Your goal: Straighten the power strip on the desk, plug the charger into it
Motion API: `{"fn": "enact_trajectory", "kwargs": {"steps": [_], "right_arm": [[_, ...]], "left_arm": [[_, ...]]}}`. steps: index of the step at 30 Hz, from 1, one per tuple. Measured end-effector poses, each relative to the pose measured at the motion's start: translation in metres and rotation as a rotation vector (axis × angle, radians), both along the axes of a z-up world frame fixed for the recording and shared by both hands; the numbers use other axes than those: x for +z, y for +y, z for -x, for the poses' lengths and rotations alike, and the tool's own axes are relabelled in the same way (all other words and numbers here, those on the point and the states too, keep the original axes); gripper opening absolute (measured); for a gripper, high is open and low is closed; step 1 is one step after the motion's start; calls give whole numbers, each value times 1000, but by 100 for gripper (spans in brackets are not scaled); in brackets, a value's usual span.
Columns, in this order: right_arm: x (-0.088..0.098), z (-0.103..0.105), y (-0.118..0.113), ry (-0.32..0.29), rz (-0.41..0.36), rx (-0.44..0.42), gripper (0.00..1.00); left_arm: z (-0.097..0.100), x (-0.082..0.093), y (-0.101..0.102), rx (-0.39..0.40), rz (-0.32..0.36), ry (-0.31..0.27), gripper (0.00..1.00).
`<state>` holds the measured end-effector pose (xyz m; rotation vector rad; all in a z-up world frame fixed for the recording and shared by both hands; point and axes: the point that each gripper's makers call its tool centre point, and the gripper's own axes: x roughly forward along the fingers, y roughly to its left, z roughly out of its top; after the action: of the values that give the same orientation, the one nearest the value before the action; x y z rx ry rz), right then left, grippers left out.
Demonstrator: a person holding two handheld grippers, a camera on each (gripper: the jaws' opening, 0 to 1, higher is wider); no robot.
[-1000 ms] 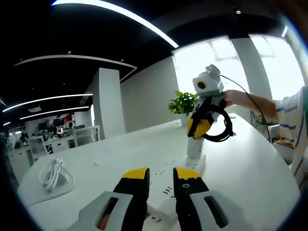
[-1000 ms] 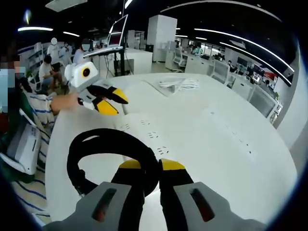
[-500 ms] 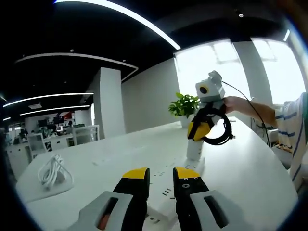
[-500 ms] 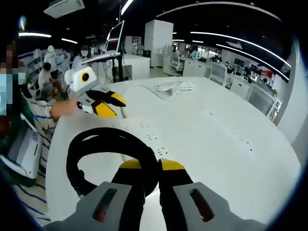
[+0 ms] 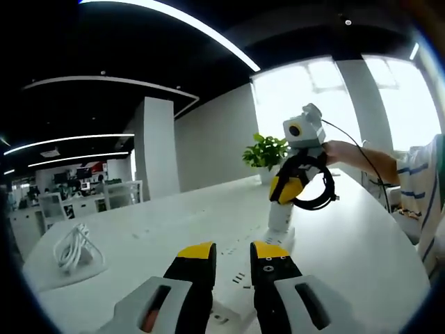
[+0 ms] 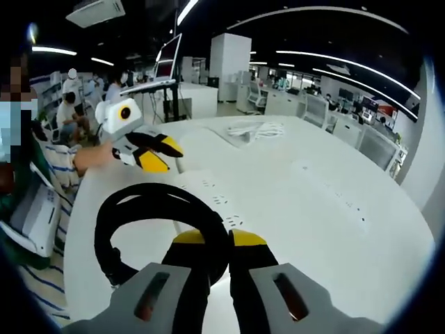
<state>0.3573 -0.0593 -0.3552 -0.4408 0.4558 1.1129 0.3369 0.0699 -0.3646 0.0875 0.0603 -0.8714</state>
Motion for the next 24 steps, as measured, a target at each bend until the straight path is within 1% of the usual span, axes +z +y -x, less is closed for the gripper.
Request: {"fn": "enact_trajectory", "kwargs": {"steps": [2,4,5,6,7,9,10,11,16,18,19,21,22,24], "right_arm": [[0,0,3,-3,8,-11,9],[-2,1,6,-32,52,-16,8],[-2,2,7,-32,53,-12,8],[-2,0,4,-23,41,-14,8],[-1,-1,2,-10,0,-12,8],[-1,-2,-2,-1,-46,-10,8],[-1,-2,-5,22,-90,-15,8],[-1,-3,-6,24,-107,-16,8],[0,-2,-1,-4,-65,-25,8],[-2,-2,2,-26,-17,-29,8],[-2,-3,3,-52,17,-16,8],[-2,-4,1,-31,-9,-20,8],[-1,-5,0,-11,-51,-29,8],[-1,-6,-6,5,-116,-29,8]], "left_arm": [[0,1,-2,-3,7,3,20],[1,1,-3,-10,11,4,20],[2,1,-4,-10,8,3,20],[2,0,-4,-10,1,1,20],[3,0,-4,-10,-5,-1,20],[3,0,-4,-10,-7,-2,20],[4,0,-4,-13,-6,-2,20],[4,0,-4,-14,-3,-1,20],[3,2,-6,-15,6,0,20],[2,3,-8,-18,14,4,20],[2,3,-8,-19,15,4,20],[4,1,-9,-20,2,2,20],[4,1,-9,-17,-4,-1,20],[6,0,-8,-18,-2,-1,20]]}}
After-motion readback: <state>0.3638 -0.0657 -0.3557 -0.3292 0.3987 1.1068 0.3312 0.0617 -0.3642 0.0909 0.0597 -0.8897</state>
